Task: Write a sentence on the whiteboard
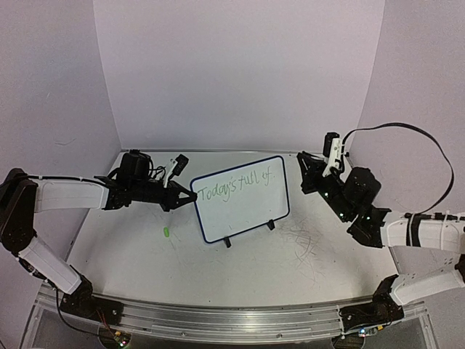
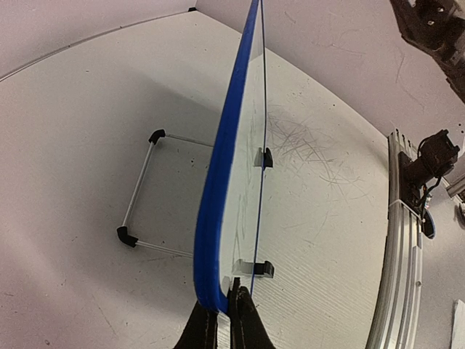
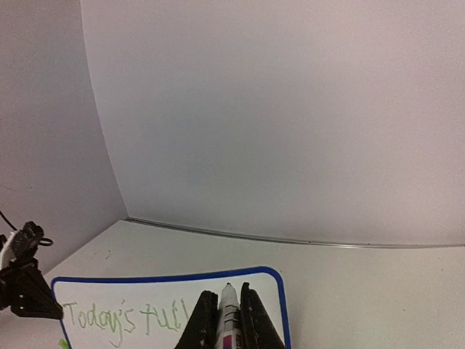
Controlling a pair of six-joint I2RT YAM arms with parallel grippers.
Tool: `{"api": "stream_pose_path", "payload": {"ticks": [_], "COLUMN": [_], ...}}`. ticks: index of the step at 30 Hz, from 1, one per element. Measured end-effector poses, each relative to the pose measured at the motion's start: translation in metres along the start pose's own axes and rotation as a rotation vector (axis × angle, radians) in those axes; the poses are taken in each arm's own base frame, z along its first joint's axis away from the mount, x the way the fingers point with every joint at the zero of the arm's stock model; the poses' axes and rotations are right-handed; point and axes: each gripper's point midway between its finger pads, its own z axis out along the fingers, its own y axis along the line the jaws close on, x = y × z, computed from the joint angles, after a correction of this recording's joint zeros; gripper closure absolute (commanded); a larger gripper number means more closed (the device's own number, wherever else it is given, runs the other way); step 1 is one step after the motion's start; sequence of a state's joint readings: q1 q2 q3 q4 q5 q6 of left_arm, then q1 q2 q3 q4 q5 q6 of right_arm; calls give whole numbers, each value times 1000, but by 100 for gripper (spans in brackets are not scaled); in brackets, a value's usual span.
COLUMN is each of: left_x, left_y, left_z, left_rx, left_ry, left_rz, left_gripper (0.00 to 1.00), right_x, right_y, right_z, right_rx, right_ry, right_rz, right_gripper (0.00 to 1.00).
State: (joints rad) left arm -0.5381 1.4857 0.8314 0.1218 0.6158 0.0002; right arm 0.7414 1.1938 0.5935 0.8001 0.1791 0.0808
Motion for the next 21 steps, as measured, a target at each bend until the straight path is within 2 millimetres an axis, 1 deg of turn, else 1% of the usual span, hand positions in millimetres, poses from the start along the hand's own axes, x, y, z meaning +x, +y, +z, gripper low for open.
{"api": "stream_pose_path", "payload": {"ticks": [1, 3, 6, 8, 10, 13, 16, 19, 21], "left_x": [0, 0, -1, -3, -4, -3, -3, -3, -4], "left_y": [0, 1, 2, 1, 1, 1, 1, -1, -4], "left_z": [0, 0, 1, 1, 2, 3, 4, 6, 7], "left_rx": [-1, -7, -18, -24, -31, -45, -59, -69, -74], "left_ry": [0, 0, 7, 9, 15, 21, 25, 27, 25], "left_rz": [0, -1, -8, -9, -13, -21, -26, -23, -15], "left_gripper": [100, 100, 100, 100, 100, 100, 100, 100, 100], "right_x": [-1, 6, 34, 54, 74, 103, 126, 142, 149], "right_y": [5, 12, 27, 41, 62, 102, 133, 157, 166], "right_z": [-1, -1, 0, 4, 7, 7, 6, 5, 3], "right_rx": [-30, -75, -156, -202, -254, -360, -439, -493, -515], "right_ry": [1, 27, 118, 183, 240, 313, 365, 397, 414], "right_rz": [-2, -13, -55, -93, -134, -183, -214, -232, -237], "right_gripper": [100, 100, 100, 100, 100, 100, 100, 100, 100]}}
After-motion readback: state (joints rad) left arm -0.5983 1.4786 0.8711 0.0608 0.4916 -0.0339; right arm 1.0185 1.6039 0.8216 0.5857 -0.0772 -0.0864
